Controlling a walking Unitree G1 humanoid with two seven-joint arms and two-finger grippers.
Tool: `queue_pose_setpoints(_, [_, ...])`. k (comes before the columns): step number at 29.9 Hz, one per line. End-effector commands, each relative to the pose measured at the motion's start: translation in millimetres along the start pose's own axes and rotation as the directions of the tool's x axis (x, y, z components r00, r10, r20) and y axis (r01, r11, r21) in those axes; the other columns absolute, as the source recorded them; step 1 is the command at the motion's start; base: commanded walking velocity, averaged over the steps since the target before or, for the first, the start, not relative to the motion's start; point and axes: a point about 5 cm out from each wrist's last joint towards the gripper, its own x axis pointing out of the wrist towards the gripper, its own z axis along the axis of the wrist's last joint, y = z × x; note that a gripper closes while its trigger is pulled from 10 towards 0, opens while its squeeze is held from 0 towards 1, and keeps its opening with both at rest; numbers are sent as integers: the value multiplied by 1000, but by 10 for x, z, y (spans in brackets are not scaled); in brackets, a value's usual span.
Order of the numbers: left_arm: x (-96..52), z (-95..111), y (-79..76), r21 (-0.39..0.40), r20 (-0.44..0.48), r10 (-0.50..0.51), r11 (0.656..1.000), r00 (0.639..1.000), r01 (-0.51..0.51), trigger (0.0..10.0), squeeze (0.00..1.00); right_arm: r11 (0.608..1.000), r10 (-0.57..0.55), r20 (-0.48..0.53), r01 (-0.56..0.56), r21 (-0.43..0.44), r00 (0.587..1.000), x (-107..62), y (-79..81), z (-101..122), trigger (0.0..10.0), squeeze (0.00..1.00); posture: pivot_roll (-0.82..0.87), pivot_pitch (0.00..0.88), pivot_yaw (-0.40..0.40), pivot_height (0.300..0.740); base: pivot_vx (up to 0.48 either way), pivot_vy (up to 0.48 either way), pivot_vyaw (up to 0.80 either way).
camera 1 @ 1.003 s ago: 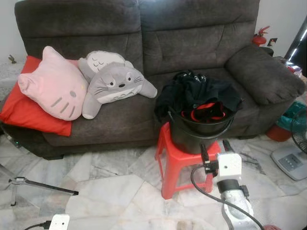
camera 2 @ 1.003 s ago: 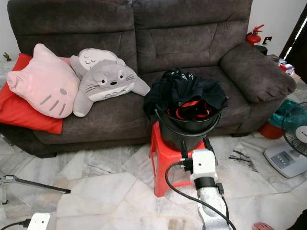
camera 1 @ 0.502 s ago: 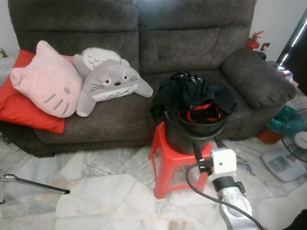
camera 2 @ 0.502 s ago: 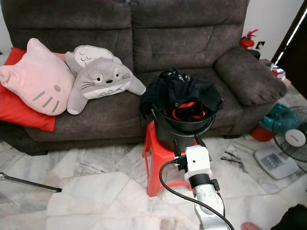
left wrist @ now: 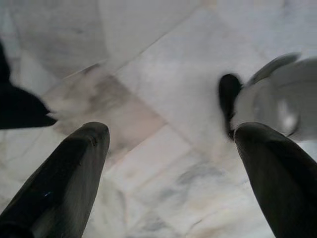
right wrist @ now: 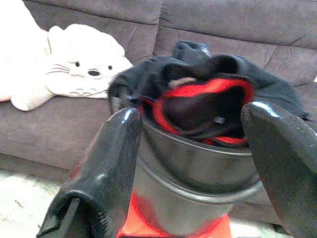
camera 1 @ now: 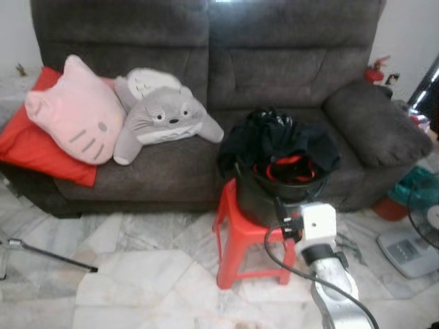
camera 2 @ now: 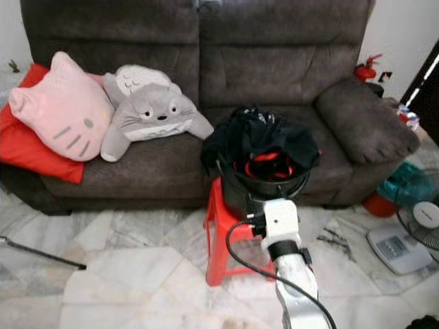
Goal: Hang hanger
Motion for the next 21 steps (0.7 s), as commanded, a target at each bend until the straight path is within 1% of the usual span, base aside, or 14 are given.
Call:
queue_pose_setpoints(1, [7, -3, -76, 9, -9, -13, 1000, 1000, 13, 10000, 0, 1000, -16, -7, 16, -5, 1000, 4, -71, 6, 10000, 0, -41, 0, -12, 716, 0, -375, 0])
queue_pose_setpoints(4, [28, 64, -150, 8, 3, -23, 1000, 1000, 23, 10000, 0, 1000, -7, -7, 7, -2, 1000, 32, -54, 28, 10000, 0, -42, 0, -18, 716, 0, -376, 0])
queue_pose_setpoints(11, [55, 172, -175, -16, 19, -24, 1000, 1000, 24, 10000, 0, 1000, 5, 4, -5, -1, 1000, 89, -31, 77, 10000, 0, -31, 0, -28, 716, 0, 0, 0])
queue_pose_setpoints(16, [61, 209, -144, -31, 32, -20, 999, 999, 20, 10000, 0, 1000, -7, 4, 7, 2, 1000, 107, -25, 84, 10000, 0, -17, 0, -18, 716, 0, 0, 0])
queue_pose_setpoints(18, [59, 210, -106, -27, 32, -16, 999, 999, 17, 10000, 0, 1000, -10, 6, 10, 13, 1000, 113, 14, 91, 10000, 0, -20, 0, -9, 716, 0, 0, 0])
queue_pose_setpoints(21, [54, 195, -49, -41, 25, -9, 999, 1000, 10, 10000, 0, 1000, -8, 8, 8, 21, 1000, 114, 58, 101, 10000, 0, -39, 0, 4, 716, 0, 0, 0])
